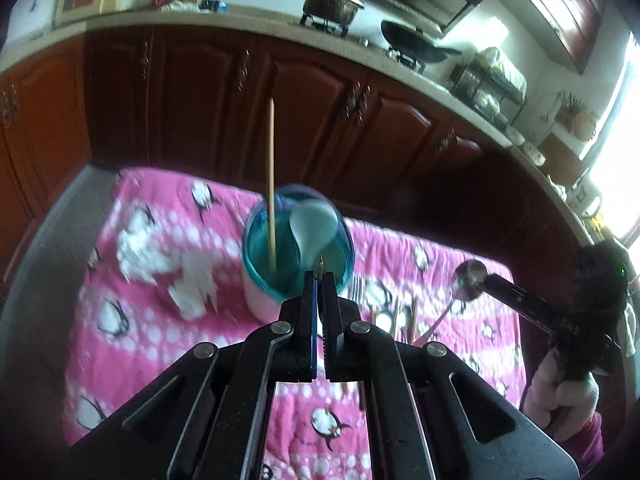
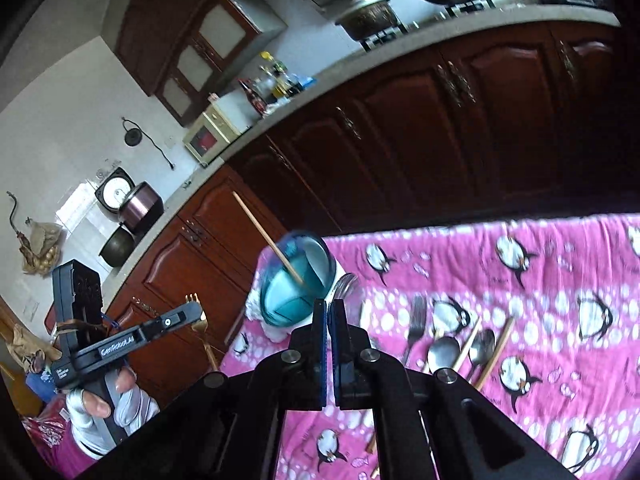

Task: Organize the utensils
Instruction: 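Lift the gold fork and steel spoon into the floral cup while both tools release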

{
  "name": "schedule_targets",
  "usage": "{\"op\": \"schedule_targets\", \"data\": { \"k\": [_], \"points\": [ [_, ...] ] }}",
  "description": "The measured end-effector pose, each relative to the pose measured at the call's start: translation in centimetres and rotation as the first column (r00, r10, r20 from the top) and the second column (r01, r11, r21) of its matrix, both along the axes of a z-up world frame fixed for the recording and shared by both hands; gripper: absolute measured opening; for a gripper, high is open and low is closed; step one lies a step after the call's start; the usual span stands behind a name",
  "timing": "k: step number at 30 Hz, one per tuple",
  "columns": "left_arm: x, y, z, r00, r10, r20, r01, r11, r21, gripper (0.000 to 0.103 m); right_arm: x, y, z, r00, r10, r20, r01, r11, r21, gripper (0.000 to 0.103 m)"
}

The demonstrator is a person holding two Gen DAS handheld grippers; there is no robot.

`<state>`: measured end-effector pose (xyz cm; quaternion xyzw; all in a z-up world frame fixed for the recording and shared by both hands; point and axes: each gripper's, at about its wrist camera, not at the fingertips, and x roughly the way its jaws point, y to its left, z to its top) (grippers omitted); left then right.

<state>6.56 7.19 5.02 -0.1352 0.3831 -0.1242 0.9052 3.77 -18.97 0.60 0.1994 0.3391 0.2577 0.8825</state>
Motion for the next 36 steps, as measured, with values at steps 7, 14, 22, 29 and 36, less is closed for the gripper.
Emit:
{"op": "schedule_targets", "data": {
  "k": [7, 14, 22, 29, 36],
  "points": [
    [1.1, 1.6, 2.6, 0.997, 0.052, 0.054, -0.053, 0.999, 0.005, 0.000, 0.6, 1.1, 3.2, 0.998, 0.021, 0.054, -0.022, 1.000, 0.015, 0.001],
    [4.1, 2.9, 4.3, 0.981, 0.148, 0.124, -0.159, 0.983, 0.086, 0.000, 3.1, 3.5, 6.2, 0.993, 0.062, 0.102, -0.070, 0.995, 0.075, 0.001],
    [7.9, 2.0, 3.4, 0.970, 0.180, 0.165, -0.212, 0.956, 0.204, 0.000, 7.4, 7.4, 7.1, 0.986, 0.126, 0.105, -0.142, 0.978, 0.152, 0.001],
    [10.5, 1.9, 0.6, 0.968, 0.200, 0.149, -0.233, 0.937, 0.261, 0.000, 10.8, 10.1, 5.2, 0.982, 0.172, 0.074, -0.183, 0.966, 0.182, 0.001],
    [11.6, 0.7, -2.3, 0.967, 0.205, 0.151, -0.244, 0.915, 0.322, 0.000, 12.7, 9.3, 0.2, 0.988, 0.150, -0.025, -0.143, 0.971, 0.190, 0.001]
  ]
}}
